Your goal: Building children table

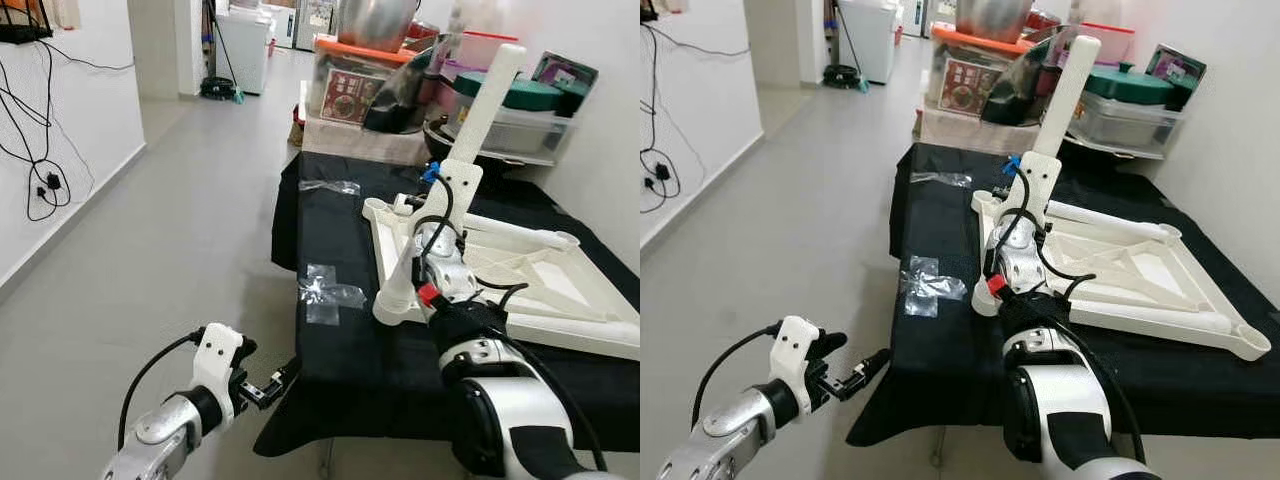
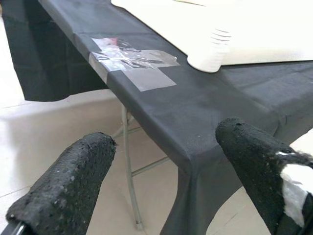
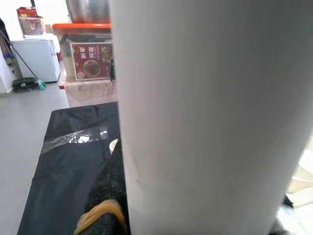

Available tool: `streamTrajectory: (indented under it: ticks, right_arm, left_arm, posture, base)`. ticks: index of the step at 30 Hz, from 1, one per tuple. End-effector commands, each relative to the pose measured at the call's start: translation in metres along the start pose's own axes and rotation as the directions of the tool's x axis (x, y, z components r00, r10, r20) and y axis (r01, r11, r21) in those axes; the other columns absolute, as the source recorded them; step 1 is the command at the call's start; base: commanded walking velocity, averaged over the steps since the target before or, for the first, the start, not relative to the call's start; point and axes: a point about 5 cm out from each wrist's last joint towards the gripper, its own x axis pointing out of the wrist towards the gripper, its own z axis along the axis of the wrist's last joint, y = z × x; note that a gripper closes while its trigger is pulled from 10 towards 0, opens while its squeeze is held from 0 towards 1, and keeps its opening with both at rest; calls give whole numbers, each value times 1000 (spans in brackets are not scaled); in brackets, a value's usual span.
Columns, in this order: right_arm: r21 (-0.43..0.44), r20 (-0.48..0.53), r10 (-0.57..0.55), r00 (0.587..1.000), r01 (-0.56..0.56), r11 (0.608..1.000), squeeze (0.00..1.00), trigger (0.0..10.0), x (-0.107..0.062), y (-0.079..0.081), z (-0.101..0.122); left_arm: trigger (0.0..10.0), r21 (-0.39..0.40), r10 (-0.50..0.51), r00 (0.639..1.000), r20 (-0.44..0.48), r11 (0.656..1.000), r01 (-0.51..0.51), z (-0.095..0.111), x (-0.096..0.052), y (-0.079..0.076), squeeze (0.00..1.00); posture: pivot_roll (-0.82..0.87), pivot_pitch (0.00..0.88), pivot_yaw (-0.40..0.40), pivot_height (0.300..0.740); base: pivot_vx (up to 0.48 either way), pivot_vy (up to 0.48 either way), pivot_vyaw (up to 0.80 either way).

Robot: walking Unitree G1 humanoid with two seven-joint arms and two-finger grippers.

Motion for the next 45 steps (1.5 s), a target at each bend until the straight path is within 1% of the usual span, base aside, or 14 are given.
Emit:
streamTrajectory:
  ticks: [1, 8, 14, 18, 19, 20, 21, 22, 23, 27, 35, 45]
  right_arm:
    - [-159, -295, -111, 949, 66, 985, 0, 0, -12, -27, -83]
    - [-196, -295, -147, 944, 91, 976, 0, 0, -15, -28, -89]
    - [-182, -288, -146, 946, 95, 979, 0, 0, -18, -24, -90]
    - [-163, -268, -135, 954, 94, 982, 0, 0, -16, -22, -85]
    - [-159, -260, -130, 957, 90, 983, 0, 4196, -15, -21, -81]
    - [-155, -255, -126, 959, 89, 984, 0, 6353, -14, -21, -79]
    - [-155, -255, -126, 959, 89, 984, 0, 6353, -14, -21, -79]
    - [-151, -247, -121, 961, 85, 985, 0, 9176, -13, -21, -77]
    - [-149, -236, -118, 964, 84, 985, 0, 10000, -12, -21, -73]
    - [-145, -213, -112, 971, 82, 986, 0, 10000, -10, -21, -66]
    - [-107, -176, -64, 982, 46, 993, 0, 10000, -9, -15, -53]
    - [-91, -168, -44, 985, 28, 995, 0, 10000, -8, -13, -47]
  left_arm:
    - [10000, 1, -8, 1000, -8, 1000, 8, -3, 4, -4, 0]
    - [10000, -4, -5, 1000, -9, 1000, 5, -5, 3, -5, 0]
    - [10000, -3, -3, 1000, -7, 1000, 3, -4, 3, -5, 0]
    - [10000, -1, -2, 1000, -8, 1000, 2, -4, 3, -5, 0]
    - [10000, 0, -2, 1000, -8, 1000, 2, -4, 2, -4, 0]
    - [10000, 0, -2, 1000, -9, 1000, 2, -4, 2, -4, 0]
    - [10000, 0, -2, 1000, -9, 1000, 2, -4, 2, -4, 0]
    - [10000, 0, -3, 1000, -9, 1000, 3, -4, 3, -4, 0]
    - [10000, 0, -3, 1000, -8, 1000, 3, -4, 3, -3, 0]
    - [10000, 2, -3, 1000, -8, 1000, 3, -4, 3, -3, 0]
    - [10000, 4, -6, 1000, -7, 1000, 6, -3, 4, -3, 0]
    - [10000, 5, -7, 1000, -7, 1000, 7, -3, 4, -3, 0]
  posture:
    - [-36, 0, -156, 740]
    - [-37, 0, -165, 740]
    - [-33, 0, -164, 740]
    - [-33, 0, -161, 740]
    - [-33, 0, -159, 740]
    - [-33, 0, -159, 740]
    - [-33, 0, -159, 740]
    - [-34, 0, -158, 740]
    - [-35, 0, -156, 740]
    - [-37, 0, -153, 740]
    - [-37, 0, -152, 740]
    - [-34, 0, -151, 740]
  base:
    - [0, 0, 0]
    - [0, 0, 0]
    - [0, 0, 0]
    - [0, 0, 0]
    - [0, 0, 0]
    - [0, 0, 0]
    - [0, 0, 0]
    - [0, 0, 0]
    - [0, 0, 0]
    - [0, 0, 0]
    - [0, 0, 0]
    - [0, 0, 0]
